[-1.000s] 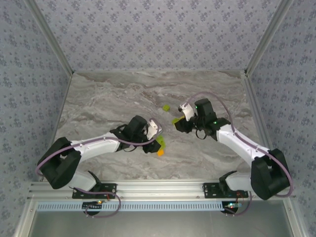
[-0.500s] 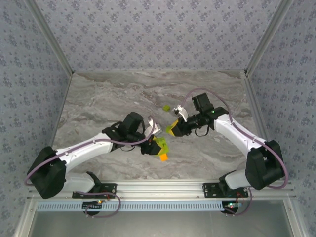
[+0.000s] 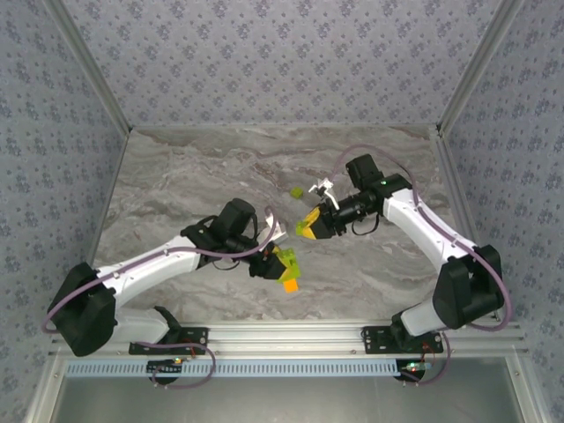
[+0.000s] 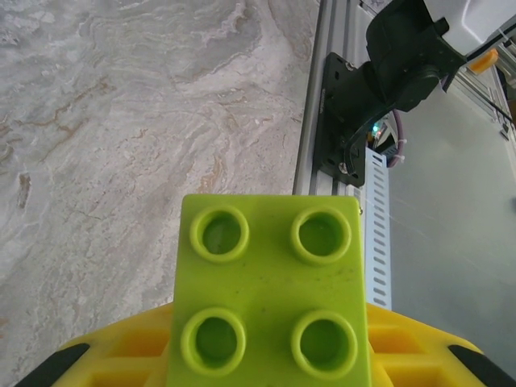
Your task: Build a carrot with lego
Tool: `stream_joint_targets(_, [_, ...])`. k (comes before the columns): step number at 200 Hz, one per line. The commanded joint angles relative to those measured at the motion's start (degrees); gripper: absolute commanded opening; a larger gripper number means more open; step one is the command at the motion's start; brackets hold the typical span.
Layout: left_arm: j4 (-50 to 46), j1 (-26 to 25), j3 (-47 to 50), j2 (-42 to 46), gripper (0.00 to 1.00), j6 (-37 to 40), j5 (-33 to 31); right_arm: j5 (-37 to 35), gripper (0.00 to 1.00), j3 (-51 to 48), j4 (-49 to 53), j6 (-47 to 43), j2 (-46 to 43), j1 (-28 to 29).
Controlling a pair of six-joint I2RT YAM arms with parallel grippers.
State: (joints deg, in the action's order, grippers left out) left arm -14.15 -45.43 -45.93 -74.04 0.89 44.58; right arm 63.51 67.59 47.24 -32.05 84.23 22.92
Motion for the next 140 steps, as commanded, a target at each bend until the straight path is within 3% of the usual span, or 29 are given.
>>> stream_joint_targets(1, [-1.09, 1.02, -2.96, -2.66, 0.17, 2.21, 2.75, 1.45, 0.18, 3.11, 5.38, -3.15, 2.18, 1.53])
stream_joint_targets(140, [-2.19, 2.69, -4.86, -3.56, 0.16, 4.13, 3.56, -0.09, 0.17, 10.28, 16.79, -10.42, 10.91, 4.75])
